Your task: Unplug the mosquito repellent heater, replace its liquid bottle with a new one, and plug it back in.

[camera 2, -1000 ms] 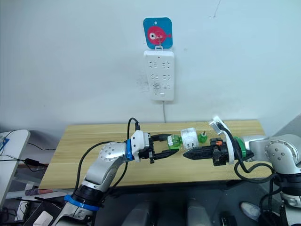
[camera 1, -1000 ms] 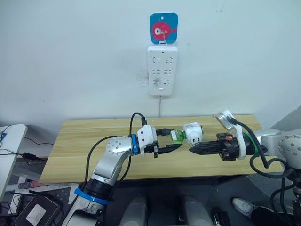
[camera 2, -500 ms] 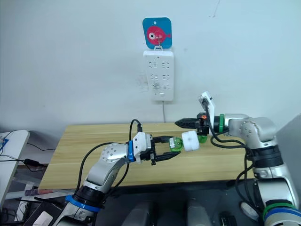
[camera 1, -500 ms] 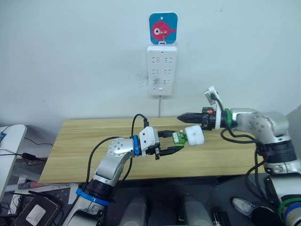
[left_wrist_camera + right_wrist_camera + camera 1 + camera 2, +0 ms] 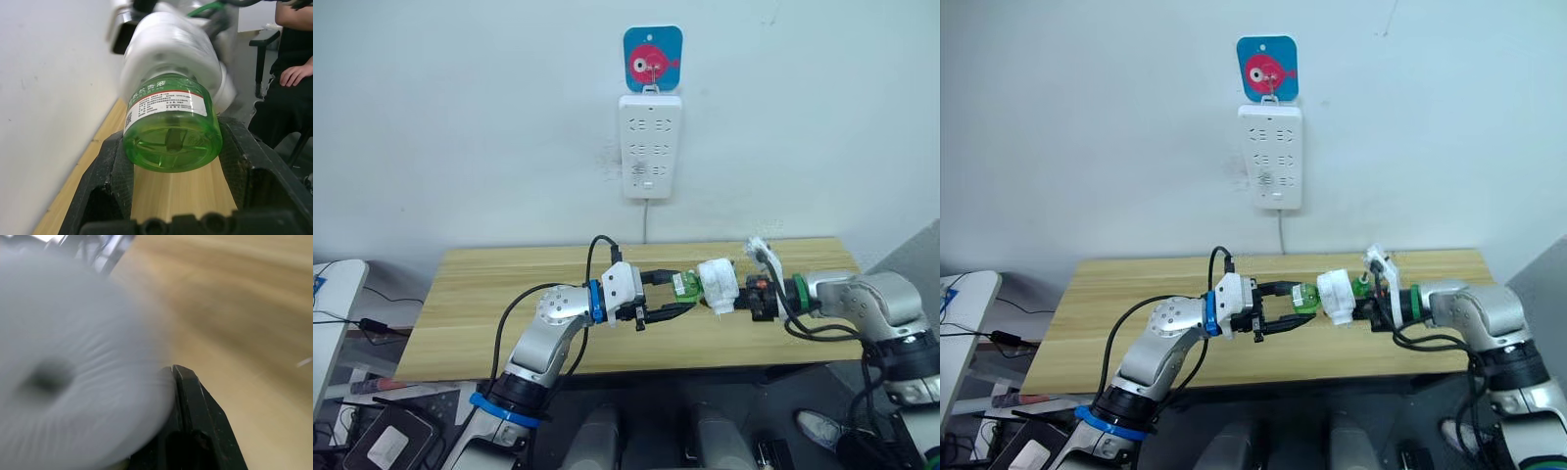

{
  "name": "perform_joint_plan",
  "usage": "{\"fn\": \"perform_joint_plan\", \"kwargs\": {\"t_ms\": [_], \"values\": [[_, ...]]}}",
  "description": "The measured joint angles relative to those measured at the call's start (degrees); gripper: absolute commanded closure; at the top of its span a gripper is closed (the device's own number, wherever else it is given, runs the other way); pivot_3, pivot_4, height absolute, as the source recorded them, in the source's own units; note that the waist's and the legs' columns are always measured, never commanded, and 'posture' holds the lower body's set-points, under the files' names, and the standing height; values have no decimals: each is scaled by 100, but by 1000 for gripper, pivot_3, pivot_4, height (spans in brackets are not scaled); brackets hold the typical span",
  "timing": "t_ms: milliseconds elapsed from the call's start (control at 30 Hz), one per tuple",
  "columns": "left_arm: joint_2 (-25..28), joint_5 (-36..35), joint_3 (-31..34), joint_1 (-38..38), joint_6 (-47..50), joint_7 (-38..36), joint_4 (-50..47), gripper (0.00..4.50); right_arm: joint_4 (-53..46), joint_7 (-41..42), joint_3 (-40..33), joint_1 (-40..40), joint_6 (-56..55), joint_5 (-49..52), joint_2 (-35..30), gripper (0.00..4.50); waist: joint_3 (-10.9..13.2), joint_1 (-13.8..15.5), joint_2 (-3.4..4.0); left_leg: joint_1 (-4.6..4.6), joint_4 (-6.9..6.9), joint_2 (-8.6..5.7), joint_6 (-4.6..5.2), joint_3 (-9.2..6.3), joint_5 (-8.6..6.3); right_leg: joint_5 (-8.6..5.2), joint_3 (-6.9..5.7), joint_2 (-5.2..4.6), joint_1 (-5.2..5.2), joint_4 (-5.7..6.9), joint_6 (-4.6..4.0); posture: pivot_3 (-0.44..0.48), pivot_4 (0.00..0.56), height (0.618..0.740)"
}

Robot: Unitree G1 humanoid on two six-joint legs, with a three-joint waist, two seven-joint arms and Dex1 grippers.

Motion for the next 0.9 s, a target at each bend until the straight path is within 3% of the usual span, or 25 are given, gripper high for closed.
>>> {"fn": "perform_joint_plan", "kwargs": {"t_ms": [300, 467, 700, 900], "values": [[80, 18, 23, 6, 18, -18, 18, 2257, -739, 73, -635, 33, 914, 1175, -161, 4473, 0, 9, -1, -1, 0, -1, 1, 1, -1, 0, 0, 0, 2, -5, 0, -22, 142, 740], [64, 23, -1, -8, 18, -46, 49, 2257, -867, -262, -793, -116, 1122, 1546, 90, 4473, 0, 5, -1, -1, 1, 1, 1, -1, -1, 0, -1, 0, 2, -2, 0, -27, 143, 740], [104, 41, 6, -27, 140, -28, 101, 2257, -222, -1096, -1122, -710, 1006, 1469, 745, 4473, 0, -5, -1, -1, -1, -1, 1, 1, -1, 1, 1, 0, 0, 0, 0, -28, 143, 740], [107, 47, 0, -13, 232, -23, 124, 2257, 319, -1505, -996, -1106, 321, 776, 1002, 4473, 0, -9, -1, 0, 0, -1, 1, 2, -1, 1, 1, 0, 0, 1, -1, -19, 143, 740]]}}
